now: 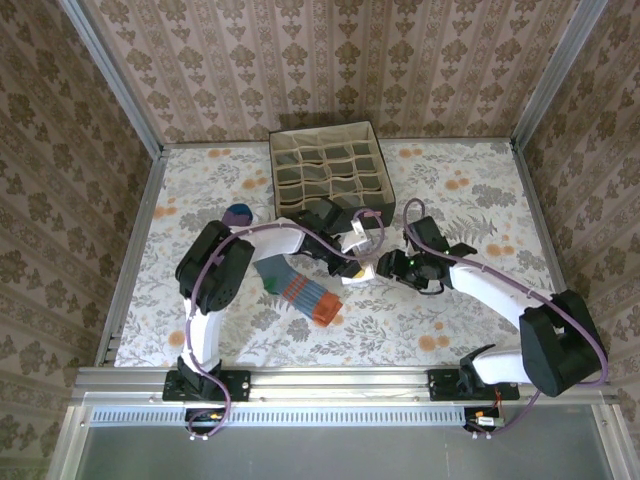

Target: Roll the socks

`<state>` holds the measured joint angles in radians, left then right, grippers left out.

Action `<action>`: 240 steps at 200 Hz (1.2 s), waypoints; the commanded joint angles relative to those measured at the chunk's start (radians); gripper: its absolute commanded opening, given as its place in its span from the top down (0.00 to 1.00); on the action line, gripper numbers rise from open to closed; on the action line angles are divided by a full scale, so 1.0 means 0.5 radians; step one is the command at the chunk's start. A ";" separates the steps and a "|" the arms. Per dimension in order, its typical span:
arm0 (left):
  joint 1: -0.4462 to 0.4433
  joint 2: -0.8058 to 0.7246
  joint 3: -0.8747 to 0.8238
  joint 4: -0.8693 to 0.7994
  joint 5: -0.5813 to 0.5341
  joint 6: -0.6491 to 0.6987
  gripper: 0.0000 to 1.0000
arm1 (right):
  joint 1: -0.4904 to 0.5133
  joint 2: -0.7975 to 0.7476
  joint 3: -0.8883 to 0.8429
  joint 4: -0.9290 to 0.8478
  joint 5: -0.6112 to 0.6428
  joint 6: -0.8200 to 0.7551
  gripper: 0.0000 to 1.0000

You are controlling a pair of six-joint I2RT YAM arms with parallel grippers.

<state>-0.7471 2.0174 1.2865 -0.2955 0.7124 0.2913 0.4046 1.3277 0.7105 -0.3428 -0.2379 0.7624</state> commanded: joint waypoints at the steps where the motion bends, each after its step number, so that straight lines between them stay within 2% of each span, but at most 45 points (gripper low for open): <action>1: 0.046 0.118 -0.030 -0.153 0.157 -0.273 0.97 | 0.047 -0.045 -0.073 0.266 0.059 0.302 0.43; 58: 0.176 0.183 -0.088 0.079 0.348 -0.608 0.99 | 0.103 0.034 -0.230 0.682 0.150 0.750 0.41; 136: 0.212 0.272 -0.030 0.076 0.369 -0.764 1.00 | 0.200 0.371 -0.142 0.929 0.198 0.943 0.38; 180: 0.212 0.303 -0.040 0.100 0.404 -0.803 1.00 | 0.200 0.442 -0.143 1.022 0.312 1.025 0.39; 240: 0.218 0.345 -0.110 0.271 0.516 -0.996 1.00 | 0.212 0.683 -0.049 1.152 0.231 1.068 0.39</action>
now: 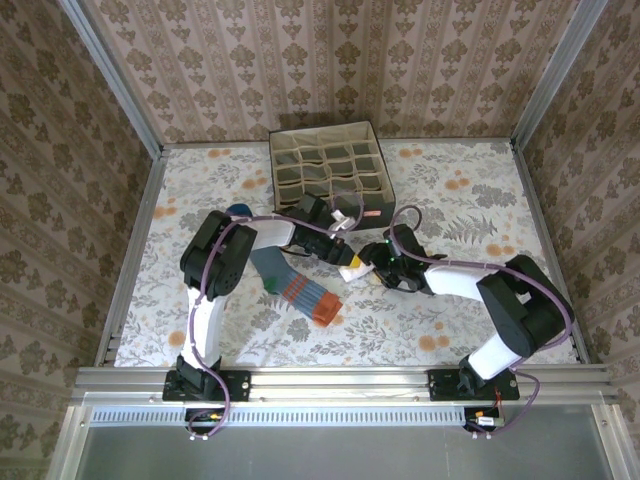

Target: Roll the socks

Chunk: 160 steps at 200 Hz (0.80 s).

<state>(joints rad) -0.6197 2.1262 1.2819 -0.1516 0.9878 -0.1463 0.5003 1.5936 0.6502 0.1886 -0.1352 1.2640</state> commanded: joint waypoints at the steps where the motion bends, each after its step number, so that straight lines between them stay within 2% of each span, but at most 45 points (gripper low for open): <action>1: -0.037 0.127 -0.100 -0.011 -0.033 -0.126 1.00 | 0.021 0.156 0.073 0.091 0.025 0.064 0.39; 20: -0.035 0.135 -0.123 0.049 0.000 -0.182 0.99 | 0.030 0.241 0.084 0.157 -0.011 0.096 0.44; 63: -0.025 0.117 -0.148 0.070 -0.003 -0.204 0.97 | 0.055 0.375 0.082 0.247 -0.071 0.164 0.62; 90: -0.025 0.089 -0.146 0.049 -0.003 -0.173 0.92 | 0.060 0.418 0.046 0.322 -0.089 0.157 0.84; 106: -0.025 0.049 -0.161 0.046 -0.015 -0.116 0.87 | 0.061 0.390 -0.013 0.371 -0.066 0.111 0.92; 128: -0.024 -0.061 -0.209 0.062 -0.042 0.000 0.73 | 0.061 0.280 -0.092 0.414 -0.037 -0.074 0.99; 160: -0.010 -0.292 -0.341 0.204 -0.041 0.125 0.59 | 0.064 0.023 -0.151 0.282 0.037 -0.477 1.00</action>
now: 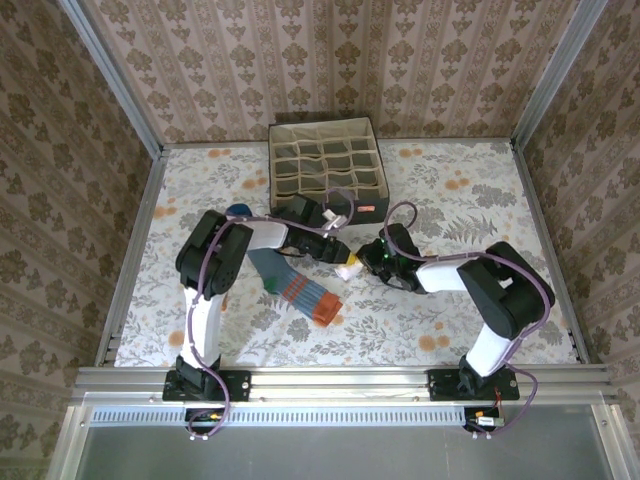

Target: Roll the socks

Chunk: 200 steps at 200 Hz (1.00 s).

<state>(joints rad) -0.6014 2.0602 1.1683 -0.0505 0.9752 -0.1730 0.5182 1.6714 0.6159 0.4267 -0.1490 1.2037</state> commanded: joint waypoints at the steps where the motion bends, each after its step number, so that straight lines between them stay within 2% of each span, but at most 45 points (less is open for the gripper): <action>1: -0.045 -0.166 -0.118 0.007 -0.013 0.178 0.59 | 0.028 -0.142 -0.083 -0.197 0.068 -0.370 1.00; 19: -0.028 -0.278 -0.177 0.106 0.031 0.202 0.49 | 0.028 -0.304 -0.106 -0.282 0.113 -0.600 1.00; 26: -0.022 -0.315 -0.199 0.155 0.066 0.206 0.30 | 0.028 -0.369 -0.111 -0.326 0.135 -0.687 1.00; 27: -0.020 -0.322 -0.202 0.162 0.070 0.206 0.25 | 0.030 -0.380 -0.112 -0.329 0.137 -0.697 1.00; 28: -0.019 -0.326 -0.208 0.171 0.075 0.207 0.14 | 0.029 -0.390 -0.112 -0.337 0.139 -0.710 1.00; 29: -0.019 -0.330 -0.211 0.176 0.078 0.207 0.07 | 0.028 -0.400 -0.112 -0.343 0.142 -0.721 1.00; 33: -0.014 -0.352 -0.220 0.200 0.091 0.205 0.01 | 0.028 -0.437 -0.112 -0.370 0.152 -0.765 1.00; 54: 0.000 -0.484 -0.272 0.270 0.083 0.253 0.00 | 0.024 -0.647 -0.096 -0.464 0.170 -0.998 1.00; 72: 0.009 -0.649 -0.351 0.341 -0.027 0.325 0.00 | 0.015 -0.799 -0.043 -0.543 0.126 -1.202 1.00; 92: 0.025 -0.831 -0.465 0.488 -0.194 0.328 0.00 | 0.004 -0.939 0.011 -0.570 0.011 -1.398 1.00; 112: 0.063 -0.946 -0.534 0.634 -0.212 0.227 0.00 | -0.018 -1.052 0.047 -0.530 -0.161 -1.551 1.00; 131: 0.090 -1.000 -0.563 0.813 -0.004 0.156 0.00 | -0.036 -1.122 0.105 -0.482 -0.334 -1.706 1.00; 152: 0.068 -1.039 -0.529 0.805 0.159 0.184 0.00 | -0.038 -1.164 0.190 -0.453 -0.486 -1.849 1.00; 167: 0.056 -1.028 -0.517 0.901 0.292 0.098 0.00 | -0.039 -1.148 0.275 -0.446 -0.619 -1.924 1.00; 187: 0.058 -0.977 -0.547 1.383 0.452 -0.275 0.00 | -0.042 -1.082 0.375 -0.436 -0.793 -1.963 1.00; 200: 0.057 -0.922 -0.598 1.870 0.511 -0.569 0.00 | -0.045 -1.042 0.417 -0.403 -0.883 -1.963 1.00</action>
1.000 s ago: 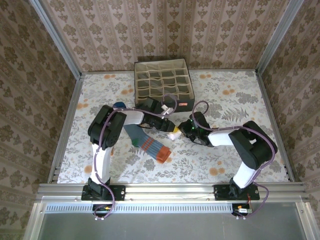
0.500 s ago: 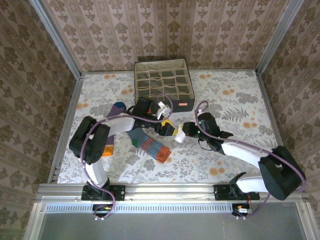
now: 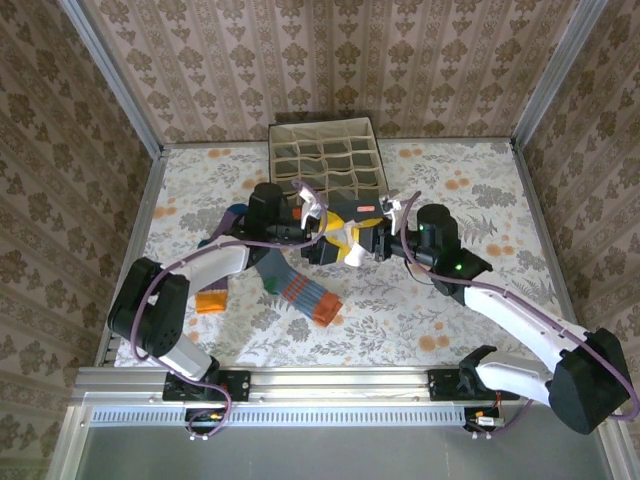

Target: Roll the socks

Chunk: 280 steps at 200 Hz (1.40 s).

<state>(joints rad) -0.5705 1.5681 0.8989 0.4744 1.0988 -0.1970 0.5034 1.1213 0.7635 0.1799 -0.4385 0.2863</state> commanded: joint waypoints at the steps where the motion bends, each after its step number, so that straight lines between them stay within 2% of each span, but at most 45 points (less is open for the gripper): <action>1: -0.006 0.066 -0.065 0.864 0.265 -0.541 0.00 | -0.015 0.063 0.126 0.092 -0.310 -0.128 1.00; 16: 0.000 0.165 -0.106 1.421 0.287 -0.891 0.00 | -0.016 0.107 0.162 0.134 -0.398 -0.125 1.00; 27: 0.009 0.245 -0.064 1.604 0.326 -1.082 0.00 | -0.016 0.132 0.182 0.168 -0.455 -0.120 1.00; 65: 0.023 0.263 -0.038 1.571 0.411 -1.019 0.01 | -0.025 0.177 0.265 0.145 -0.580 -0.163 1.00; 95: 0.040 0.240 -0.049 1.490 0.385 -0.987 0.00 | -0.049 0.199 0.337 0.061 -0.682 -0.241 1.00; 115: 0.033 0.182 -0.030 1.210 0.395 -0.806 0.00 | -0.067 0.215 0.377 -0.004 -0.715 -0.297 1.00; 129: 0.033 0.118 -0.006 0.888 0.377 -0.596 0.02 | -0.079 0.225 0.402 -0.044 -0.726 -0.331 1.00; 149: 0.036 0.049 0.068 0.405 0.364 -0.291 0.17 | -0.095 0.241 0.433 -0.092 -0.740 -0.362 1.00; 162: 0.037 0.039 0.096 0.291 0.373 -0.229 0.24 | -0.104 0.251 0.446 -0.092 -0.750 -0.370 1.00; 170: 0.041 0.049 0.110 0.292 0.391 -0.246 0.32 | -0.108 0.256 0.454 -0.093 -0.761 -0.372 1.00; 183: 0.048 0.084 0.119 0.388 0.425 -0.344 0.49 | -0.117 0.270 0.476 -0.099 -0.798 -0.373 1.00; 200: 0.058 0.144 0.100 0.742 0.446 -0.594 0.66 | -0.128 0.297 0.512 -0.135 -0.844 -0.382 1.00; 213: 0.067 0.195 0.098 0.988 0.452 -0.771 0.74 | -0.135 0.313 0.537 -0.166 -0.862 -0.395 1.00; 233: 0.079 0.255 0.116 1.192 0.453 -0.927 0.82 | -0.150 0.342 0.578 -0.212 -0.878 -0.401 1.00; 242: 0.085 0.269 0.123 1.225 0.448 -0.954 0.84 | -0.159 0.355 0.605 -0.236 -0.862 -0.385 0.94; 255: 0.108 0.279 0.129 1.212 0.411 -0.946 0.88 | -0.175 0.373 0.636 -0.254 -0.829 -0.351 0.77; 272: 0.154 0.265 0.124 1.108 0.331 -0.850 0.91 | -0.218 0.385 0.680 -0.251 -0.737 -0.241 0.50; 280: 0.174 0.243 0.133 0.977 0.295 -0.735 0.92 | -0.247 0.392 0.698 -0.240 -0.701 -0.185 0.45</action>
<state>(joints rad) -0.5282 1.6939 0.9375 1.0023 1.3125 -0.6178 0.4068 1.3140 1.0489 0.0624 -0.7933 0.1204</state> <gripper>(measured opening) 0.228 0.460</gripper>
